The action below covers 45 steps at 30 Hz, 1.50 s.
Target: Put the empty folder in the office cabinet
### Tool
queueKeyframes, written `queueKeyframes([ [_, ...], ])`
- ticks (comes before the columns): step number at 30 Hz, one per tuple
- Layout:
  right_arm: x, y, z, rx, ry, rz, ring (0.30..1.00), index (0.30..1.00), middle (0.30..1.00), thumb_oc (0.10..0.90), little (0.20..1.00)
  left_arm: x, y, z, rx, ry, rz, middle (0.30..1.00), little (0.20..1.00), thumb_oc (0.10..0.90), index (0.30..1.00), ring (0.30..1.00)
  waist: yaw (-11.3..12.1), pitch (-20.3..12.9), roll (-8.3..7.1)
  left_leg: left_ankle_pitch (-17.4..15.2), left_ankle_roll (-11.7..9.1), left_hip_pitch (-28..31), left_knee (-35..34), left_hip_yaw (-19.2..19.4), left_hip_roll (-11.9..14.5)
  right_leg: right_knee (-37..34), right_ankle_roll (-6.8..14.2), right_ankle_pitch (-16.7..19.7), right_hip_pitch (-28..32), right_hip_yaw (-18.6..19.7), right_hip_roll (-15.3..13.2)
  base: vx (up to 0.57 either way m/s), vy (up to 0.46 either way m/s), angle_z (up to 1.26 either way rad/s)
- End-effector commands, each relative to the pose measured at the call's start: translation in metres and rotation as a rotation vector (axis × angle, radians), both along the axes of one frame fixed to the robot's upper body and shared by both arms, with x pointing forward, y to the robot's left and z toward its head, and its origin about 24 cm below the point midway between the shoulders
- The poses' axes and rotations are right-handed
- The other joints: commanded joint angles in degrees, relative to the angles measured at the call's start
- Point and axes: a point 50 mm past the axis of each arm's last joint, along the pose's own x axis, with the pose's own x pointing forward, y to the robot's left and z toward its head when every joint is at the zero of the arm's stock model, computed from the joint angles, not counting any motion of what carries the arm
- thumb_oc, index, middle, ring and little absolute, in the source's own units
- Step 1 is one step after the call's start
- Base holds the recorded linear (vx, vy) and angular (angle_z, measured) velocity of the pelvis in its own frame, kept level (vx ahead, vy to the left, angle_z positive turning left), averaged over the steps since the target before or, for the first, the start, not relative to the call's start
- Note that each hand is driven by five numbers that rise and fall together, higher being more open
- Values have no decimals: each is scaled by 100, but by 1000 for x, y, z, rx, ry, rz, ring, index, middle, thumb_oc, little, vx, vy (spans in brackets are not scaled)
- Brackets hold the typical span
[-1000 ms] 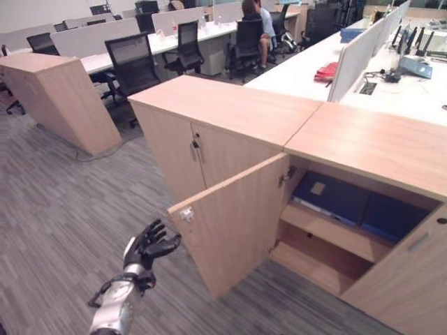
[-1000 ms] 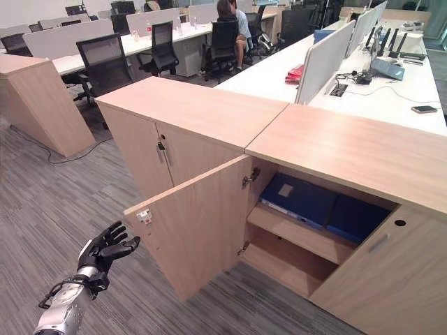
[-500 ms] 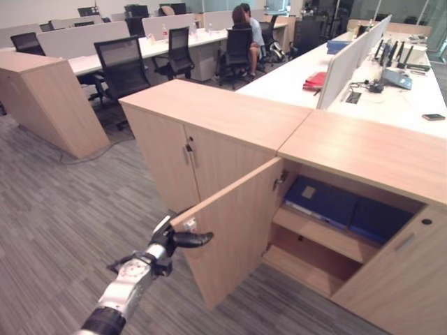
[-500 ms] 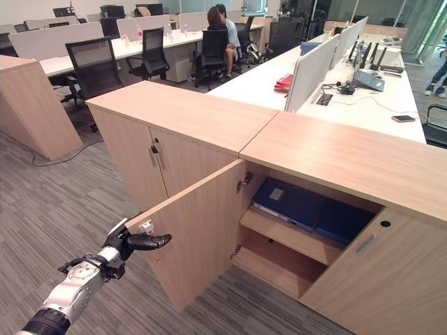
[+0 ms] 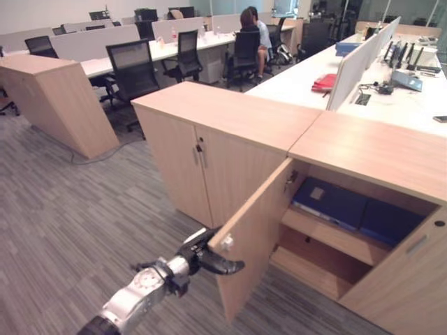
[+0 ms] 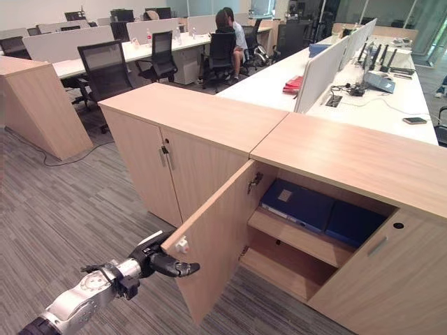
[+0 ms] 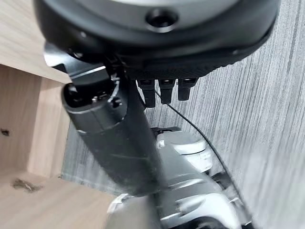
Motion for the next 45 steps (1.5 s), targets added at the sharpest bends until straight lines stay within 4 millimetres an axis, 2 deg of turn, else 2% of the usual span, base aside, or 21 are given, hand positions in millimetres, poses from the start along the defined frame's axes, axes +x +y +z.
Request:
queueKeyframes([
  [1, 39, 19, -2, 55, -44, 144, 900, 900, 900, 800, 900, -16, -115, 66, -678, 31, -488, 900, 900, 800, 900, 900, -497, 11, 170, -156, -224, -328, 6, -29, 253, 82, 403, -875, 531, 210, 47, -20, -2, -10],
  [2, 41, 19, -2, 49, -50, 151, 900, 900, 900, 800, 900, -17, -119, 66, -692, 43, -487, 900, 900, 800, 900, 900, -510, 21, 165, -158, -220, -326, 6, -39, 253, 88, 398, -878, 527, 226, 53, -19, 1, -9],
  [6, 45, 22, -2, 40, -55, 168, 900, 900, 900, 800, 900, -21, -144, 85, -735, 14, -576, 900, 900, 800, 900, 900, -567, 31, 153, -174, -206, -315, 6, -63, 245, 99, 394, -888, 535, 257, 59, -8, 5, 2],
  [12, 56, 31, -3, 48, -89, 167, 900, 900, 900, 800, 900, -12, -183, 122, -785, -117, -626, 900, 900, 800, 900, 900, -684, 49, 137, -194, -196, -301, 6, -49, 228, 122, 404, -903, 518, 273, 51, -8, 7, 10],
  [13, 57, 31, -3, 47, -89, 167, 900, 900, 900, 800, 900, -12, -183, 122, -785, -117, -627, 900, 900, 800, 900, 900, -682, 52, 141, -195, -195, -300, 6, -49, 228, 123, 404, -903, 518, 274, 52, 0, 0, 0],
  [16, 62, 36, -3, 45, -88, 182, 900, 900, 900, 800, 900, -21, -218, 133, -855, -80, -668, 900, 900, 800, 900, 900, -805, 82, 140, -216, -172, -291, 6, 10, 227, 139, 401, -887, 460, 348, 50, -1, 3, -1],
  [19, 63, 39, -4, 45, -79, 176, 900, 900, 900, 800, 900, -29, -236, 139, -896, -42, -685, 900, 900, 800, 900, 900, -902, 122, 129, -224, -162, -294, 6, 47, 224, 151, 398, -867, 417, 418, 52, -20, 5, -10],
  [23, 62, 39, -4, 35, -70, 160, 900, 900, 900, 800, 900, -34, -244, 147, -912, -45, -701, 900, 900, 800, 900, 900, -953, 157, 126, -251, -152, -283, 6, 97, 222, 145, 401, -853, 387, 492, 53, -26, 2, -10],
  [28, 61, 40, -4, 29, -65, 150, 900, 900, 900, 800, 900, -31, -245, 151, -926, -65, -662, 900, 900, 800, 900, 900, -966, 187, 110, -258, -145, -279, 6, 129, 221, 150, 399, -844, 371, 508, 52, -26, -4, -31],
  [30, 60, 41, -5, 27, -64, 135, 900, 900, 900, 800, 900, -26, -243, 149, -914, -87, -619, 900, 900, 800, 900, 900, -962, 195, 96, -259, -146, -287, 6, 132, 225, 143, 399, -845, 366, 498, 50, -34, -12, -36],
  [32, 59, 43, -5, 24, -74, 86, 900, 900, 900, 800, 900, -12, -236, 140, -867, -156, -501, 900, 900, 800, 900, 900, -922, 232, 50, -245, -152, -319, 6, 128, 226, 144, 394, -855, 352, 467, 55, -51, -27, -26],
  [34, 59, 43, -5, 24, -74, 86, 900, 900, 900, 800, 900, -12, -236, 140, -867, -156, -501, 900, 900, 800, 900, 900, -923, 230, 49, -244, -153, -319, 6, 126, 225, 144, 394, -856, 353, 465, 54, -28, -18, -2],
  [35, 60, 46, -6, 31, -85, 64, 900, 900, 900, 800, 900, -7, -237, 124, -780, -173, -471, 900, 900, 800, 900, 900, -909, 245, 19, -245, -159, -335, 6, 118, 229, 132, 392, -858, 347, 438, 53, -28, -17, 6],
  [36, 60, 46, -6, 31, -85, 64, 900, 900, 900, 800, 900, -7, -237, 124, -780, -173, -471, 900, 900, 800, 900, 900, -909, 245, 19, -245, -159, -335, 6, 118, 229, 132, 392, -858, 347, 438, 53, -35, -31, 9],
  [37, 61, 50, -6, 39, -91, 48, 900, 900, 900, 800, 900, -1, -238, 108, -693, -186, -457, 900, 900, 800, 900, 900, -921, 233, 1, -253, -168, -342, 6, 125, 232, 107, 396, -855, 350, 436, 53, -7, -14, 7],
  [38, 61, 50, -6, 39, -91, 48, 900, 900, 900, 800, 900, -1, -238, 108, -693, -186, -457, 900, 900, 800, 900, 900, -921, 233, 1, -253, -168, -342, 6, 125, 232, 107, 396, -855, 350, 436, 53, -15, -34, 5],
  [39, 63, 53, -6, 44, -99, 32, 900, 900, 900, 800, 900, 8, -231, 86, -617, -172, -369, 900, 900, 800, 900, 900, -924, 234, -19, -248, -179, -355, 6, 137, 243, 102, 395, -846, 337, 432, 54, 0, 0, 0],
  [41, 65, 54, -6, 42, -106, 23, 900, 900, 900, 800, 900, 13, -227, 71, -542, -173, -351, 900, 900, 800, 900, 900, -939, 234, -21, -244, -188, -368, 6, 148, 251, 98, 397, -839, 324, 435, 54, -16, -24, -2],
  [45, 64, 51, -6, 42, -108, 13, 900, 900, 900, 800, 900, 21, -205, 39, -364, -195, -358, 900, 900, 800, 900, 900, -956, 216, -1, -245, -207, -374, 6, 191, 264, 81, 405, -836, 299, 456, 61, 0, -5, -7],
])
